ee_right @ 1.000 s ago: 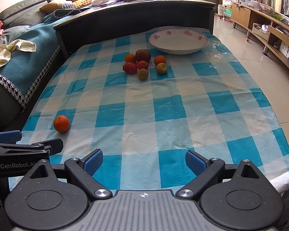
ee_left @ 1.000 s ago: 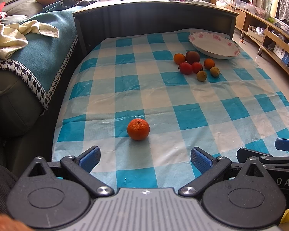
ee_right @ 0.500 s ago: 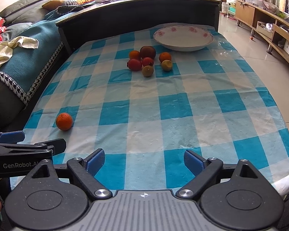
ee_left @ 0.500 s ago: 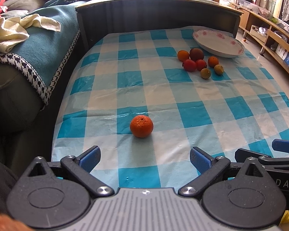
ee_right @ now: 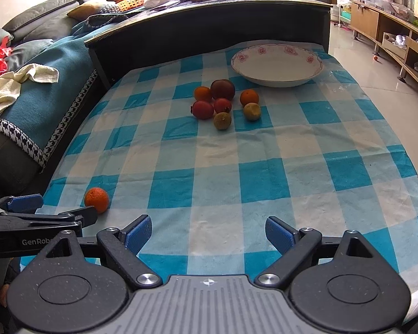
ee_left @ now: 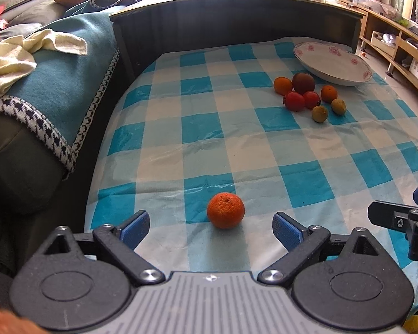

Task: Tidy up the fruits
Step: 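Grasp the orange with the left tool while the right tool grasps a small brown fruit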

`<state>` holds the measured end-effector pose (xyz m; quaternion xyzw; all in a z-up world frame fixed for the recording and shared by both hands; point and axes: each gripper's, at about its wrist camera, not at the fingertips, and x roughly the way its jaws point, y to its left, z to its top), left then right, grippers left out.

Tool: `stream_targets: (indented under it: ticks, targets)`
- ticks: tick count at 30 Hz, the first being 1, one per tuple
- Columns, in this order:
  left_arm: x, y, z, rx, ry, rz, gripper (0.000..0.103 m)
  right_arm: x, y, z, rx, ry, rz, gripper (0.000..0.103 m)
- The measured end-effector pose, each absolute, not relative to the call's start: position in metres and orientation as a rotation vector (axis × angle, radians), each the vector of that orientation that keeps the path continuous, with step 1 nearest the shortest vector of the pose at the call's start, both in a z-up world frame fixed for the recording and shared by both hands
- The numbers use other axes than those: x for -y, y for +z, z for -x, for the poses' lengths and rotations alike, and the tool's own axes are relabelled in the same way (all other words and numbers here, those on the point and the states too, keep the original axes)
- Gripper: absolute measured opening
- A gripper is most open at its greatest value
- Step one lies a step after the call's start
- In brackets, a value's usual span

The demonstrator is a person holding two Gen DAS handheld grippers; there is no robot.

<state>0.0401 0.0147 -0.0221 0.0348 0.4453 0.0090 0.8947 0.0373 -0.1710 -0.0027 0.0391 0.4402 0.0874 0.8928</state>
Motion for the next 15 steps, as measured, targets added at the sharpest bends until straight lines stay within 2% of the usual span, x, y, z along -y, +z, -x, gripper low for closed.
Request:
stream_targets:
  ticks: [4, 8, 13, 15]
  targets:
    - [-0.010, -0.029, -0.051, -0.941, 0.010, -0.100, 0.093, 0.176, -0.001, -0.046, -0.912, 0.182, -0.088, 0.081]
    - [-0.012, -0.039, -0.059, -0.988, 0.001, -0.070, 0.072, 0.181, -0.002, -0.053, -0.915, 0.177, -0.093, 0.081]
    - [-0.017, -0.044, -0.064, -1.005, 0.008, -0.037, 0.061, 0.183, -0.005, -0.060, -0.924, 0.183, -0.106, 0.081]
    - [-0.017, -0.045, -0.065, -1.012, -0.004, -0.018, 0.053, 0.183, -0.007, -0.062, -0.932, 0.189, -0.110, 0.080]
